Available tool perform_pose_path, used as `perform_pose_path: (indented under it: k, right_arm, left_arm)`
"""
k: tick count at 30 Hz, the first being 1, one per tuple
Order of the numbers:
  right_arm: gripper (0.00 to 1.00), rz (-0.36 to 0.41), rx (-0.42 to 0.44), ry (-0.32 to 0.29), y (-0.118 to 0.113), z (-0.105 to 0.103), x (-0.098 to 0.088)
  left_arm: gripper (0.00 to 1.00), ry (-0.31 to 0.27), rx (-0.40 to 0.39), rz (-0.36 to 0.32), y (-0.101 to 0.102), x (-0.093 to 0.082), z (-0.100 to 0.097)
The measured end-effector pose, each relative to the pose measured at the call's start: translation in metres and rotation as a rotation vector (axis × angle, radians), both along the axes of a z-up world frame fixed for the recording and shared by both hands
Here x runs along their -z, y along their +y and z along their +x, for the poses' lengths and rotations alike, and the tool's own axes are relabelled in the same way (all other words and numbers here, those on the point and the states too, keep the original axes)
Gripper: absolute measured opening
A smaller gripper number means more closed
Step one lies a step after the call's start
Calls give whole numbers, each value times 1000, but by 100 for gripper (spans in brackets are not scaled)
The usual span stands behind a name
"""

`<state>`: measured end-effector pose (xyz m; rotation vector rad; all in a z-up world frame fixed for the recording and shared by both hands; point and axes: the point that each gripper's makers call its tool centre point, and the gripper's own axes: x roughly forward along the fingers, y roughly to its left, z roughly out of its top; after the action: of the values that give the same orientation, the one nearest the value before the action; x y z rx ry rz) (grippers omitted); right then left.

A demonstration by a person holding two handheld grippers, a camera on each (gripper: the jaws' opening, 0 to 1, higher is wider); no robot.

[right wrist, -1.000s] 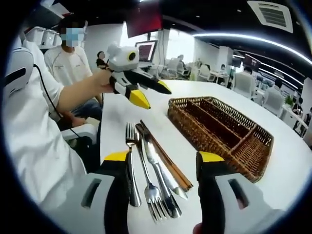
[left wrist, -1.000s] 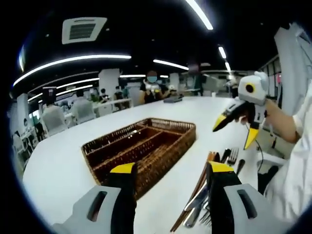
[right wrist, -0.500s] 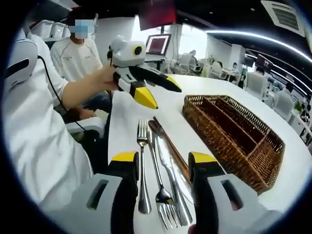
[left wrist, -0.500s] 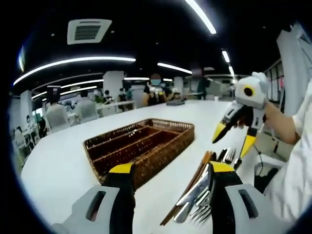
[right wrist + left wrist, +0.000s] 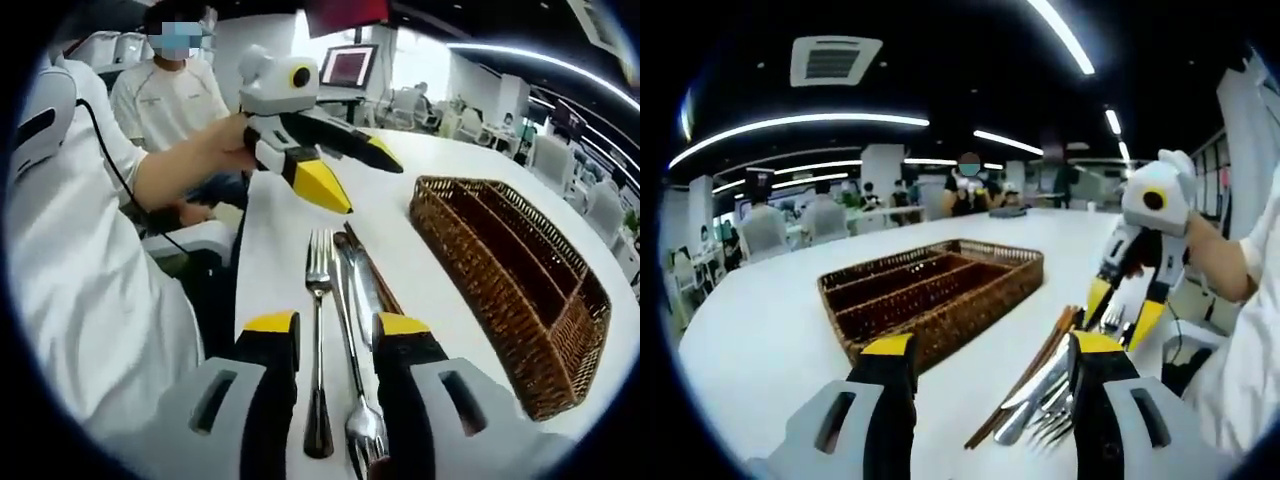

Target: Arrange the knives, forks, and spoons in their matching storage slots by inserting each utensil handle-first until every utensil is classified and aligned in the correct compartment

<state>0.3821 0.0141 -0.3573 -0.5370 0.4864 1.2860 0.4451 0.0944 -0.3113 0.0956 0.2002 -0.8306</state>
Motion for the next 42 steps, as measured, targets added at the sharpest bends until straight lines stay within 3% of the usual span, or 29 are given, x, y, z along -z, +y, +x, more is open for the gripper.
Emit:
perform_pose_path:
  k: [11,24,42]
  right_arm:
    - [17,-74,-4,66,9,-4,16]
    - [13,-126,-27,77,19,-6,26]
    - [12,-138,-36,77,24,-5,28]
  left_arm:
    - [61,10,-8,-18,1,4,-7]
    - [61,19,-16,-32,3,8,-8]
    - [60,24,-18,-34,2,12,-10]
